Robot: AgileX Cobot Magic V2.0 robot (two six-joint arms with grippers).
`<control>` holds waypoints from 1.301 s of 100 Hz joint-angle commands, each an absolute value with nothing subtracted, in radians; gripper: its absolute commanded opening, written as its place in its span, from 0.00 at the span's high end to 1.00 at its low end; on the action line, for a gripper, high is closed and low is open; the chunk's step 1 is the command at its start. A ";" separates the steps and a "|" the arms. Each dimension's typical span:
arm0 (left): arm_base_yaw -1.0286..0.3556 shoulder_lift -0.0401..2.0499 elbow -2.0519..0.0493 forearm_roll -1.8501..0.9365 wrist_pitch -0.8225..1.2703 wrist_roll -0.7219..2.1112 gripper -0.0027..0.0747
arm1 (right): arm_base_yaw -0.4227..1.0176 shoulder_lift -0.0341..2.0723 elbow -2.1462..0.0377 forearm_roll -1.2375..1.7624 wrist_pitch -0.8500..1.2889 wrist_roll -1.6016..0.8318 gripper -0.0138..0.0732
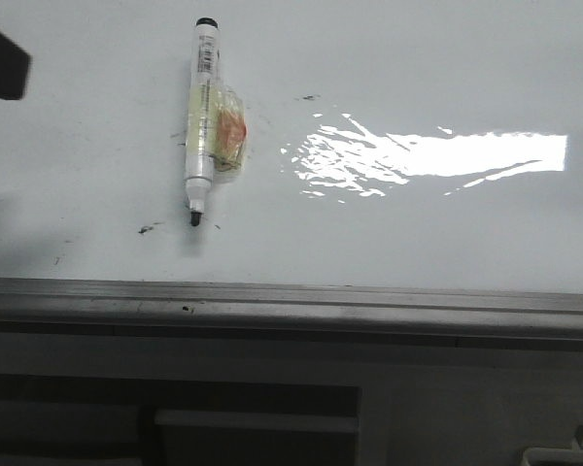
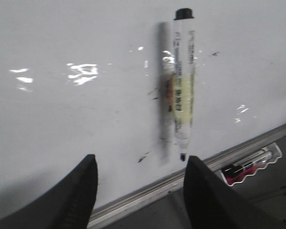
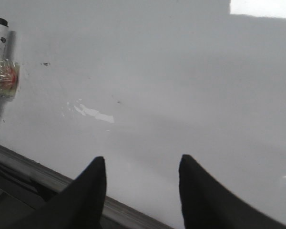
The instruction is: Write number 5 on whiteboard
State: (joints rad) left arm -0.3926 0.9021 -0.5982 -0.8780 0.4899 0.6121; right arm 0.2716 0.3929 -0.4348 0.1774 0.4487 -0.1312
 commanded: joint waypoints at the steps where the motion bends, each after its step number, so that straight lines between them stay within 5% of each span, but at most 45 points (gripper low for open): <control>1: -0.491 0.955 -0.637 -0.982 0.365 0.615 0.48 | 0.285 0.421 -0.470 0.174 0.337 -0.144 0.48; 33: -0.773 1.151 -0.637 -1.011 0.026 0.615 0.48 | 0.287 0.438 -0.470 0.174 0.320 -0.144 0.48; 76: -0.792 1.261 -0.650 -1.103 -0.109 0.615 0.49 | 0.287 0.438 -0.470 0.174 0.318 -0.144 0.48; 88: -0.792 1.272 -0.663 -1.103 -0.092 0.615 0.66 | 0.287 0.438 -0.470 0.174 0.318 -0.144 0.48; 100: -0.792 1.272 -0.664 -1.098 -0.062 0.617 0.99 | 0.287 0.438 -0.474 0.181 0.331 -0.144 0.48; 130: -0.822 1.239 -0.681 -0.858 0.064 0.698 0.99 | 0.354 0.459 -0.577 0.213 0.486 -0.216 0.48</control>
State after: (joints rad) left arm -0.7999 1.2797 -0.6394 -0.9754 0.0350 0.6500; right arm 0.3259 0.4322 -0.5198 0.1965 0.5087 -0.1761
